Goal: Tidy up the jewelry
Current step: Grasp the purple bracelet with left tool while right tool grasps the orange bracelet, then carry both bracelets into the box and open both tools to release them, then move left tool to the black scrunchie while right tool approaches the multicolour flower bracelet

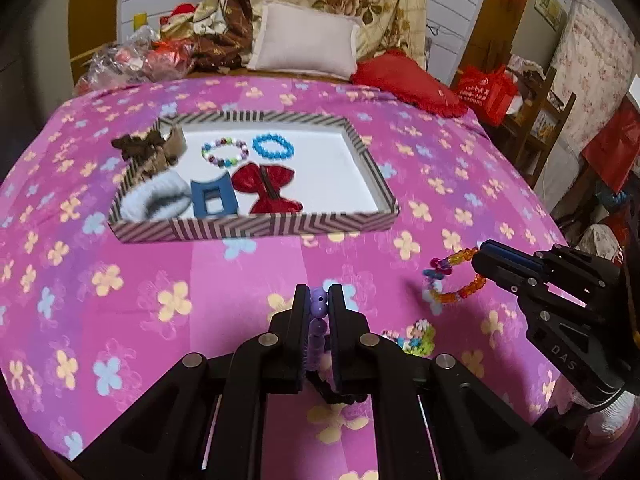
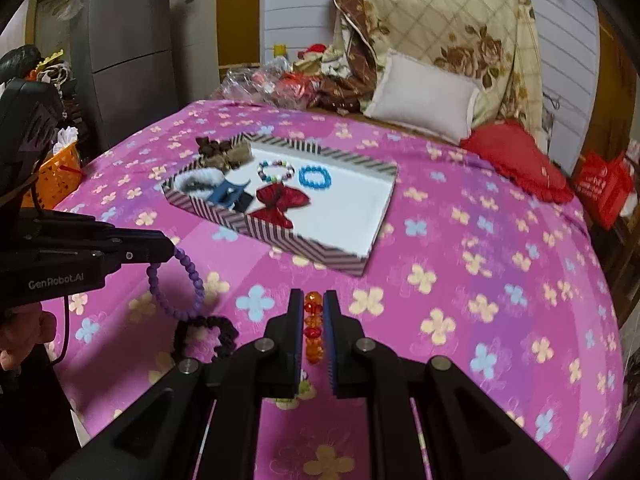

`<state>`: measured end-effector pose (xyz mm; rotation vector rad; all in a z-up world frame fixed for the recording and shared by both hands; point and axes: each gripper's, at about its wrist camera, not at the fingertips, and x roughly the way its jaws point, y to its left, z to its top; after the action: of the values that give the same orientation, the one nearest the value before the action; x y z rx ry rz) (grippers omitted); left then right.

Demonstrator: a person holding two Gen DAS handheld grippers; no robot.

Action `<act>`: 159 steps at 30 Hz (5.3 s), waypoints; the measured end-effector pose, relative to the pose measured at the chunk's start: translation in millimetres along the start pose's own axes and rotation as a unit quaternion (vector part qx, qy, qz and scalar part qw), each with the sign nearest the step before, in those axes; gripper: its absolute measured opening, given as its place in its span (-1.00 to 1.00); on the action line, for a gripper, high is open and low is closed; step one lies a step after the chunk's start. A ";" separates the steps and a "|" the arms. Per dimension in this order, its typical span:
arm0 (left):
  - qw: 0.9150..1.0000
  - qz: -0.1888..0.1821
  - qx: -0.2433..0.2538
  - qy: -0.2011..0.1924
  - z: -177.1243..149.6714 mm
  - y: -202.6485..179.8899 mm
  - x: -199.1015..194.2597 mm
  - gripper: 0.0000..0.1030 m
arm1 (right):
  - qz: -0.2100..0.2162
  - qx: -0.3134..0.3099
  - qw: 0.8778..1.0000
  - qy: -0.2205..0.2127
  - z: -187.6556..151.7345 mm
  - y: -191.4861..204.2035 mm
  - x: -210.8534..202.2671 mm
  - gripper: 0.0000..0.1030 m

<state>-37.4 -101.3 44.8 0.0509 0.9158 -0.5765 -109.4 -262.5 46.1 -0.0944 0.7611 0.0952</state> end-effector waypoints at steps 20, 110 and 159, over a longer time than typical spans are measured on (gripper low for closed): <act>0.999 0.041 0.004 -0.025 54.6 5.3 3.0 -0.78 | -0.007 -0.027 1.000 -0.004 64.1 -18.8 25.3 -0.82; 0.990 0.134 -0.036 -0.019 -21.9 -1.0 13.0 -0.34 | 0.020 0.103 0.994 0.027 -24.9 -4.2 15.7 0.44; 0.992 0.084 -0.082 0.047 -60.6 20.0 32.5 -0.34 | 0.022 0.025 0.996 0.082 -73.6 27.3 35.4 -0.06</act>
<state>-56.8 -82.0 -21.4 0.0077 1.0362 -0.3438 -137.5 -242.4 -32.8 -0.0380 0.9300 0.1108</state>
